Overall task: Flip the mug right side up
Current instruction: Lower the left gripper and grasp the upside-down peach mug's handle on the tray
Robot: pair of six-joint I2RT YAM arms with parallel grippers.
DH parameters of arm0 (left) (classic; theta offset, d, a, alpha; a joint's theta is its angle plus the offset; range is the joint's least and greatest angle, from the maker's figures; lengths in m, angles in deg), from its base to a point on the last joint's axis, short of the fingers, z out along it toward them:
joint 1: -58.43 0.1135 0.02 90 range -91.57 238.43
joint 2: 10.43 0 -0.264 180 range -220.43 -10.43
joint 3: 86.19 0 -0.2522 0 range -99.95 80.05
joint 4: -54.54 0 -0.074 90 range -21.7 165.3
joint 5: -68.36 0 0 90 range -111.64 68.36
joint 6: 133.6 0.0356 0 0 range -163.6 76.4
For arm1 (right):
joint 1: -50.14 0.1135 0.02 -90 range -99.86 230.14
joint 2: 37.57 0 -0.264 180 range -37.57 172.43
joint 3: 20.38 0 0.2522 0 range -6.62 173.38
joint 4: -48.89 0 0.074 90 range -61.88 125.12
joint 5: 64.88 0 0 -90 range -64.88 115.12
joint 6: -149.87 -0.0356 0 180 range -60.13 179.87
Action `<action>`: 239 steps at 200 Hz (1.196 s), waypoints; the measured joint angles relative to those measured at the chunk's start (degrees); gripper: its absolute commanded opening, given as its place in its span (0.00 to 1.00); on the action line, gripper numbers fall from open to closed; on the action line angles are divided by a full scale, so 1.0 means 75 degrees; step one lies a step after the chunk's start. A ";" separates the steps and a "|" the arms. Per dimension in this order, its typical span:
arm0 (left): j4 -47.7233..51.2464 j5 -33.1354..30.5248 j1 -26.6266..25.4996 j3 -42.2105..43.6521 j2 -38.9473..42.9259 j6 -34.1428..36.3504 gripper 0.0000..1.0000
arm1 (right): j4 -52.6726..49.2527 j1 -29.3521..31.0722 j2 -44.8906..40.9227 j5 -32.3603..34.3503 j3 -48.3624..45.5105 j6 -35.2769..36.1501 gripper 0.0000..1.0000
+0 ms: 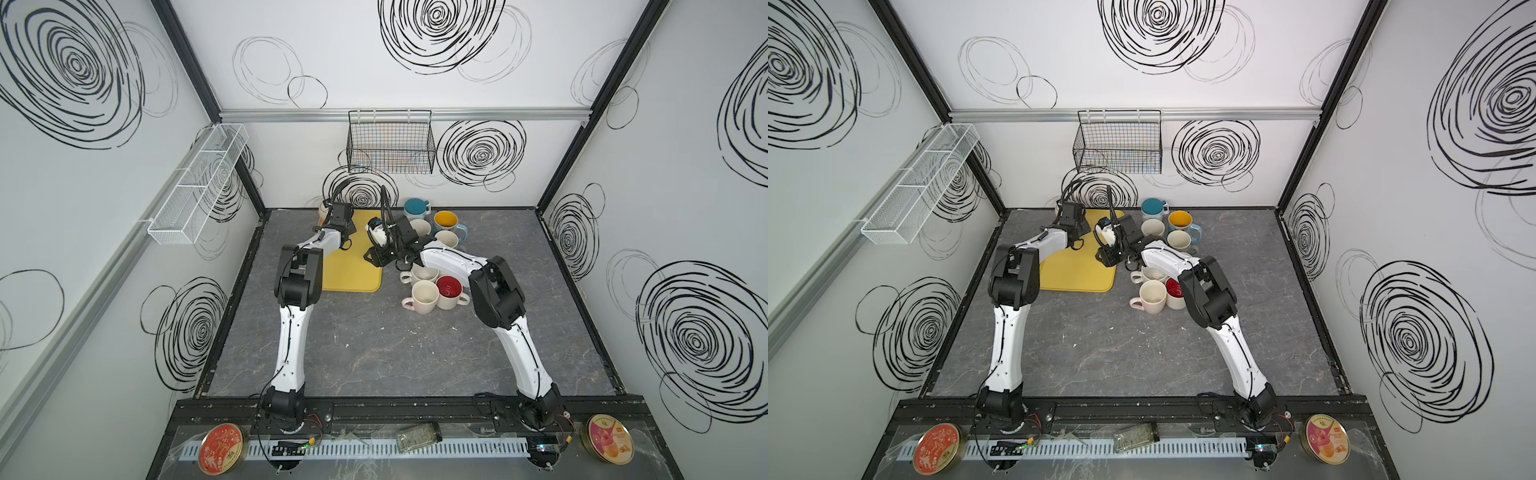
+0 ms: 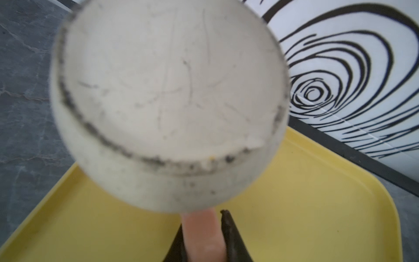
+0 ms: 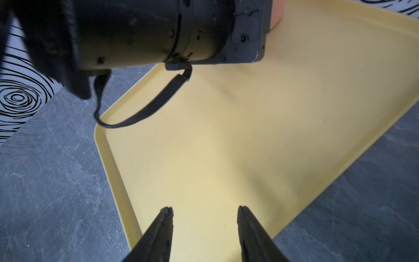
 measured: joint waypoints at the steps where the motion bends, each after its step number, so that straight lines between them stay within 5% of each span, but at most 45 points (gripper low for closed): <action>1: -0.0012 0.0006 0.0000 0.0052 0.0029 0.0006 0.02 | -0.0003 0.0000 -0.0009 0.0000 -0.0012 -0.0003 0.50; 94: -0.0933 0.0828 -0.0321 0.4782 0.3279 0.0277 0.02 | -0.0064 0.0055 -0.0589 0.0032 -0.0364 -0.0411 0.50; 138: -0.1326 0.1084 -0.0510 0.6875 0.4864 0.0300 0.20 | -0.0181 0.0344 -0.0629 0.0055 -0.0437 -0.0568 0.50; 178: -0.1396 0.1160 -0.0315 0.7624 0.5251 0.0251 0.36 | -0.0283 0.0565 -0.0629 0.0055 -0.0460 -0.0810 0.50; 239: -0.1058 0.1239 -0.0082 0.7737 0.5674 0.0207 0.43 | -0.0452 0.0769 -0.0629 0.0050 -0.0516 -0.1017 0.50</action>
